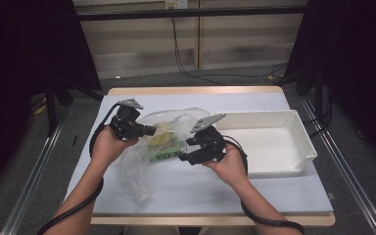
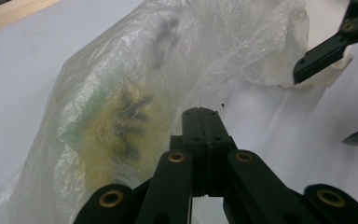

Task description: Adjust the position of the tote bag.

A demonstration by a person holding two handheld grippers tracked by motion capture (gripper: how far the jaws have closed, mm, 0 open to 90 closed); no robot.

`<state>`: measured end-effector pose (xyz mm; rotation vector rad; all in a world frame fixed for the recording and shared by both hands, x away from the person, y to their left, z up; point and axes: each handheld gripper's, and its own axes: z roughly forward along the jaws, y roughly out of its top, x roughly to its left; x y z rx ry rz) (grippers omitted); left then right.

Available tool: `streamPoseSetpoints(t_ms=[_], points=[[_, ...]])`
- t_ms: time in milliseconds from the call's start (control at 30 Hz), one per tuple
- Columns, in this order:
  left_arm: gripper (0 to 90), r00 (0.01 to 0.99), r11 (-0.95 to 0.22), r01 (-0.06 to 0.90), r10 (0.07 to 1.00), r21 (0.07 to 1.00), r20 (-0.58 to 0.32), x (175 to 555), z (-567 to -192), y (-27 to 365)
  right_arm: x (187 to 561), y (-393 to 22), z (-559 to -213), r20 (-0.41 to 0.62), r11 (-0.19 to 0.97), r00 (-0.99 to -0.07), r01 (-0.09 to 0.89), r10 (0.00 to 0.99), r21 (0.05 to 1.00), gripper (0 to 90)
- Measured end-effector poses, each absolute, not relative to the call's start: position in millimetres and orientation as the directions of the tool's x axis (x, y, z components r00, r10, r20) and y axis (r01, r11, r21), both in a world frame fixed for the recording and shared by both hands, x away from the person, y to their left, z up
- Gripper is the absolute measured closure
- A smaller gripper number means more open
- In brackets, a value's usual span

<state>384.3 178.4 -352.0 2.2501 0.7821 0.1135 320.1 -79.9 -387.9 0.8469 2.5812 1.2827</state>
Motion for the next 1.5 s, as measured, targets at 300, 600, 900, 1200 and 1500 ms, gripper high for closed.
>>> streamPoseSetpoints(t_ms=[300, 600, 900, 1200, 1500], points=[[90.0, 0.808, -0.532, 0.511, 0.565, 0.675, -0.166, 383.9, -355.3, 179.0, 326.5, -56.0, -407.1, 0.098, 0.495, -0.837, 0.408, 0.538, 0.767, 30.7], [90.0, 0.82, -0.545, 0.493, 0.552, 0.678, -0.153, 382.1, -356.8, 179.0, 334.7, -34.0, -427.7, 0.098, 0.496, -0.824, 0.426, 0.558, 0.756, 25.5], [90.0, 0.825, -0.552, 0.501, 0.536, 0.667, -0.176, 379.2, -362.1, 178.6, 343.9, -38.0, -427.6, 0.08, 0.467, -0.787, 0.44, 0.611, 0.767, 49.8], [88.8, 0.837, -0.568, 0.494, 0.516, 0.658, -0.183, 375.1, -366.6, 174.5, 354.9, -43.3, -416.5, 0.093, 0.411, -0.729, 0.481, 0.678, 0.775, 86.0], [39.9, 0.859, -0.606, 0.402, 0.509, 0.687, -0.054, 373.4, -370.1, 168.0, 360.5, -43.6, -415.7, 0.089, 0.387, -0.713, 0.476, 0.695, 0.789, 90.0]])
